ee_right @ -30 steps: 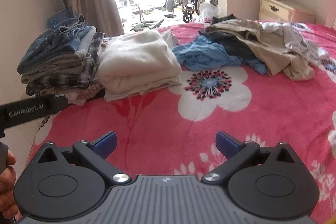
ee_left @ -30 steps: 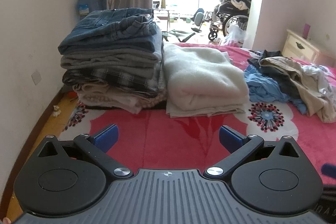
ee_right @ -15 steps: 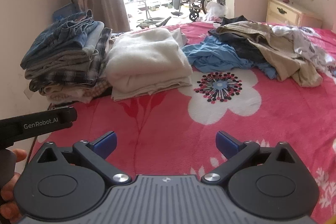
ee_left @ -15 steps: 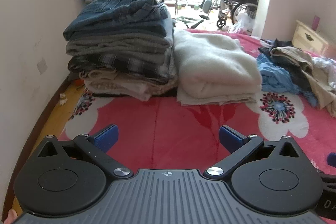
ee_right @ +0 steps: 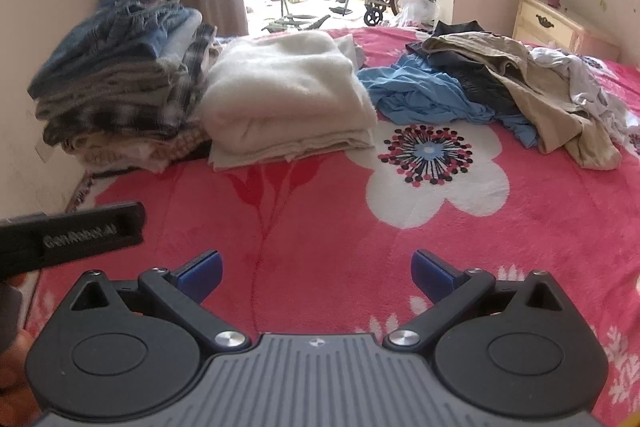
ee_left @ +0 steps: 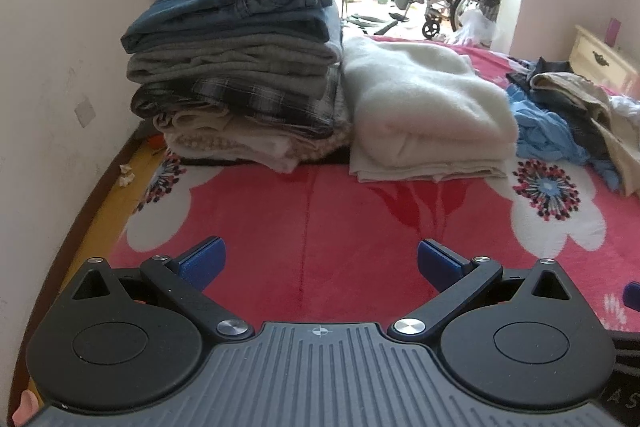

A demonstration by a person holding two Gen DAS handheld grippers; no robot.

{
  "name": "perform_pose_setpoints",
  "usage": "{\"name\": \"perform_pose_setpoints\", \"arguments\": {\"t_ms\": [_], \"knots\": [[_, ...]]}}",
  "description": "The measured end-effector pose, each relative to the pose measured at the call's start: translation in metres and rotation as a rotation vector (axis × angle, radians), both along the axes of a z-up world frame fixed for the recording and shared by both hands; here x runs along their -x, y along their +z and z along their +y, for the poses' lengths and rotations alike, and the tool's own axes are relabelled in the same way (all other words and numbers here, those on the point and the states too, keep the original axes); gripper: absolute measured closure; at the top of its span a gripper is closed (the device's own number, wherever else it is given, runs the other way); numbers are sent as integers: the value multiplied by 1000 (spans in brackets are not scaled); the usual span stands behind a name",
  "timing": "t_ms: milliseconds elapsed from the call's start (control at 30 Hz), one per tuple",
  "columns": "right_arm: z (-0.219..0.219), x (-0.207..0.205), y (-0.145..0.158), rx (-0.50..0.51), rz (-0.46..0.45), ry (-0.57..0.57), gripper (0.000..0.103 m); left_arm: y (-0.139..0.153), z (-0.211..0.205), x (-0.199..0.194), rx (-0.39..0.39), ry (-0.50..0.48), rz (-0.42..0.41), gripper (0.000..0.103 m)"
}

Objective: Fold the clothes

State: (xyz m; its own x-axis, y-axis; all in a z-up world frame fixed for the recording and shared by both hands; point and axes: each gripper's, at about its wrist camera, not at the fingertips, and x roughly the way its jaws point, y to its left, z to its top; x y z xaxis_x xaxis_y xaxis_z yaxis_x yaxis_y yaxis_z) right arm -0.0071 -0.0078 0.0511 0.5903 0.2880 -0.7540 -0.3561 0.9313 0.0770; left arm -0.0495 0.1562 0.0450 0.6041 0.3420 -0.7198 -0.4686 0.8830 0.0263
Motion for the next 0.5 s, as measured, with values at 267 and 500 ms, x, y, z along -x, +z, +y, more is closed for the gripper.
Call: {"name": "perform_pose_setpoints", "arguments": {"t_ms": [267,500], "knots": [[2,-2,-6,23,7,-6,0,-3,12,3,5,48,11,0],[1,0,-1,45,-22,4,0,-3,11,5,0,50,23,0]]}}
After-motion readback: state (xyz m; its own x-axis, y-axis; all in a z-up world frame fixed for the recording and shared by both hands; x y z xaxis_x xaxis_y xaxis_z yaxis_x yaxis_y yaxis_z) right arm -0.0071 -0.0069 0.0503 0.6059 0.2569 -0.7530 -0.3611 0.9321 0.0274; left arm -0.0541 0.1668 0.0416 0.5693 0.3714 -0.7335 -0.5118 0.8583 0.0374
